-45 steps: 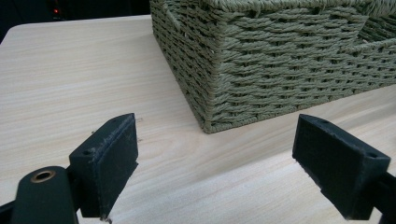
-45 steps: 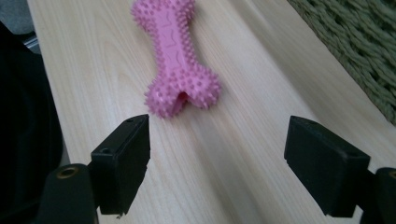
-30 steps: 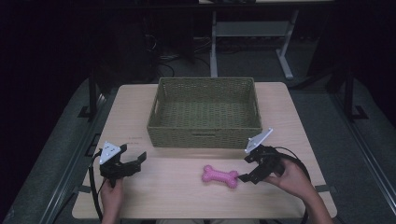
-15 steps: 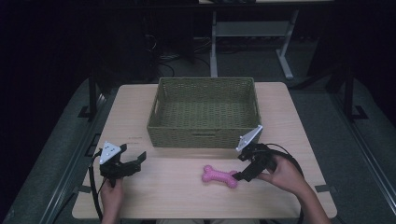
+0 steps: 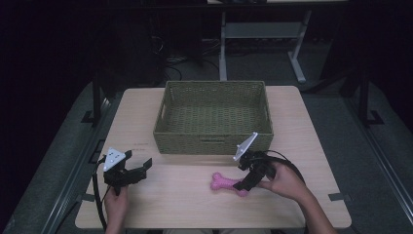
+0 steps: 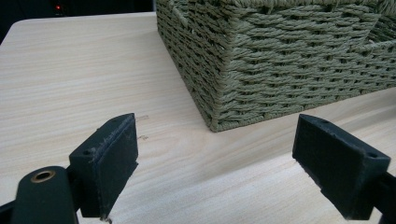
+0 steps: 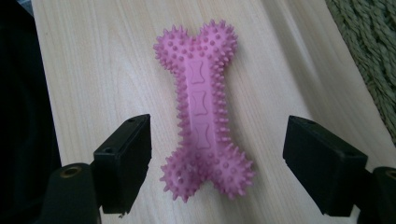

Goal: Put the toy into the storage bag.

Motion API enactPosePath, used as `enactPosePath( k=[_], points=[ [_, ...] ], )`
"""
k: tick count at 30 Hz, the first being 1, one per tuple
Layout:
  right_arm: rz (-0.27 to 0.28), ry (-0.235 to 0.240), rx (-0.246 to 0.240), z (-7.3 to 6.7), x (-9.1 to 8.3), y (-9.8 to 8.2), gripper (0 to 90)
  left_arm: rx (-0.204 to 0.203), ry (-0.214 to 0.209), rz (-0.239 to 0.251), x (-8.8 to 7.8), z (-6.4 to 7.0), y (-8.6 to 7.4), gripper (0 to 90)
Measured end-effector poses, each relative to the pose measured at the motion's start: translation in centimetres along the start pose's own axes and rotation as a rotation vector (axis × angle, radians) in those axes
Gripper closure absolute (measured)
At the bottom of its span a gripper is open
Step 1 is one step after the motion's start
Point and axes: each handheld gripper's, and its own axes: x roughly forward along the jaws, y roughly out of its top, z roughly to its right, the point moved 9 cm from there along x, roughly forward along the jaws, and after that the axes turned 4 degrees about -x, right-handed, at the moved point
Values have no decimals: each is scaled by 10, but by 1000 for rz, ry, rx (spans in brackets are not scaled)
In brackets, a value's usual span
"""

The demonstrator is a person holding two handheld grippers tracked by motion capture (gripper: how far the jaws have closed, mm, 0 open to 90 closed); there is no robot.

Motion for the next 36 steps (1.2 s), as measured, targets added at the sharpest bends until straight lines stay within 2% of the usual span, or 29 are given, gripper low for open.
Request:
enactPosePath(
  k=[14, 24, 36],
  points=[
    [-44, 8, -41, -5, 14, 10, 267, -4, -1, 3, 0, 0, 0, 137],
    [-80, 31, -62, -9, 28, 12, 329, -3, -1, 2, 0, -1, 0, 137],
    [-115, 25, -80, -8, 37, 11, 415, -7, -1, 2, -1, -1, 0, 137]
  ],
)
